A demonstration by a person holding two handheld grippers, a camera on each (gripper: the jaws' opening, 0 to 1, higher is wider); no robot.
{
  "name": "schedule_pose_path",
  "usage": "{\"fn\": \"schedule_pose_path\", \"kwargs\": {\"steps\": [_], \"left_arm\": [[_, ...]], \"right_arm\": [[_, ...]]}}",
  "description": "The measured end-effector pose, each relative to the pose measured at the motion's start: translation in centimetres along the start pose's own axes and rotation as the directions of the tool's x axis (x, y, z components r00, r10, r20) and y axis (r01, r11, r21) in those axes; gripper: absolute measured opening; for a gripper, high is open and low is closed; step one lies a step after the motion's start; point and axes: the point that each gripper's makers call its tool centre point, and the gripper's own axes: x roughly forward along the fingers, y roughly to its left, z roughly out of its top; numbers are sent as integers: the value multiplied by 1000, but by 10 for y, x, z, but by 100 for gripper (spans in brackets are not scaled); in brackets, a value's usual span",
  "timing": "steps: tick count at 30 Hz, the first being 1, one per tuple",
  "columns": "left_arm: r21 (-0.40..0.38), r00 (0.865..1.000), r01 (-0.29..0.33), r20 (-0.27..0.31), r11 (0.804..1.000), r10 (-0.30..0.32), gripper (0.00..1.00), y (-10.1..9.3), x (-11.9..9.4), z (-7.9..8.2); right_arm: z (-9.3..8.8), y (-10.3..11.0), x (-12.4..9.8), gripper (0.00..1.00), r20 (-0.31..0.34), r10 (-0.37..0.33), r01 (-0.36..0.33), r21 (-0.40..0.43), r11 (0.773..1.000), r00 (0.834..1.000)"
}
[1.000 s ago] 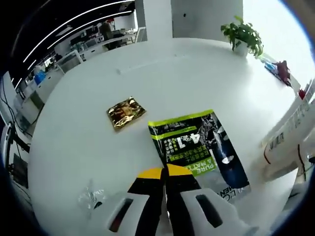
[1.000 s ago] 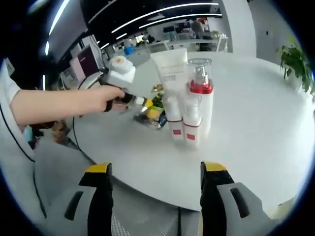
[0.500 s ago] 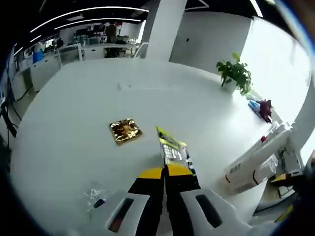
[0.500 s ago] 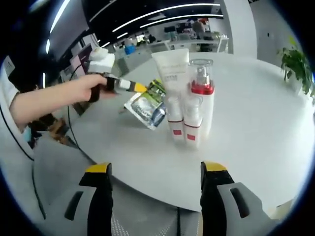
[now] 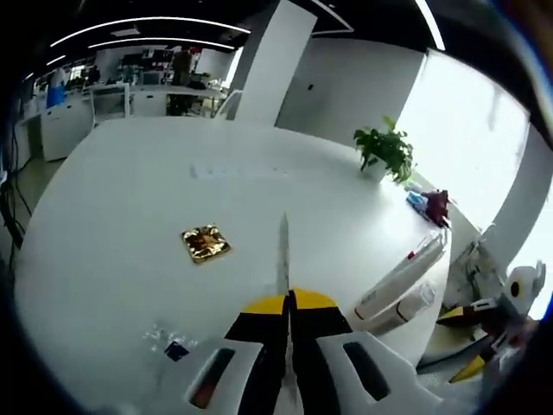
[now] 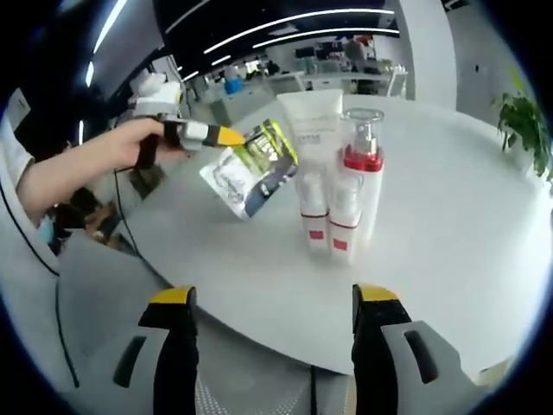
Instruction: Arrange the skincare products in the storage area until every visible bottle or jar stands upright without overlapping.
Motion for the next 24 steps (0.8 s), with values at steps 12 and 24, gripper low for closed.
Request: {"fn": "schedule_pose_path", "kwargs": {"steps": [12, 24], "left_arm": [[50, 999, 40, -2, 998, -40, 2, -13, -34, -13], [139, 985, 170, -32, 976, -167, 2, -53, -70, -20]], "right_arm": [[5, 10, -2, 72, 17, 9, -8, -70, 998, 1000], [15, 27, -5, 72, 20, 64, -60, -156, 986, 998]]}}
